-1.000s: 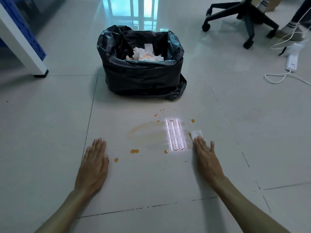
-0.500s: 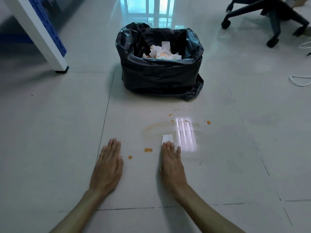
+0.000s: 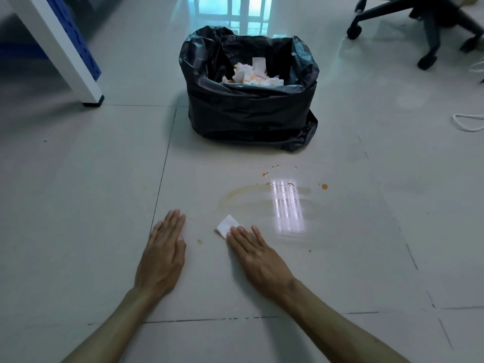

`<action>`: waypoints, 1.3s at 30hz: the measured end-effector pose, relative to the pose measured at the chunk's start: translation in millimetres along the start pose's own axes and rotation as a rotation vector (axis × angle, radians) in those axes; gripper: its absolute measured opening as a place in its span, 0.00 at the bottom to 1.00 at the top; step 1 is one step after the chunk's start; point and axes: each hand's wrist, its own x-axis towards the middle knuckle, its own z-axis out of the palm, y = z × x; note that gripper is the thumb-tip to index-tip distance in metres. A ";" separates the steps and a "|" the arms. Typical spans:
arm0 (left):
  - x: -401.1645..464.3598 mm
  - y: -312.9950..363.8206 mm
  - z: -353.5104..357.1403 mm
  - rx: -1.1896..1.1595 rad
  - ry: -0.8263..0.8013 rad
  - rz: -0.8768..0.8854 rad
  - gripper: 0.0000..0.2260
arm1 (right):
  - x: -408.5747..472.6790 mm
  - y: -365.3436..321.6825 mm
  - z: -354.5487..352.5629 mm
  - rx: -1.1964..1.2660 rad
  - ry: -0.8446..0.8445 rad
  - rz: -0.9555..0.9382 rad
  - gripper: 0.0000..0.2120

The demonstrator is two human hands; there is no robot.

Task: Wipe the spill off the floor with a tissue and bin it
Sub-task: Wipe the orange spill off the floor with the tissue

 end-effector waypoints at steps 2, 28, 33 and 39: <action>-0.3 0.1 0.3 0.006 0.000 0.010 0.27 | -19.0 24.7 -10.4 -0.034 0.013 0.145 0.30; 0.3 4.5 -5.0 -0.012 0.006 0.019 0.26 | 29.2 -47.9 9.8 0.050 -0.077 -0.144 0.32; -2.0 3.5 -4.2 0.031 0.014 -0.002 0.27 | -5.9 -3.6 -0.6 -0.027 -0.063 -0.049 0.29; 14.3 6.6 -12.3 0.202 0.005 0.001 0.30 | -45.1 76.1 -27.4 -0.052 0.047 0.429 0.32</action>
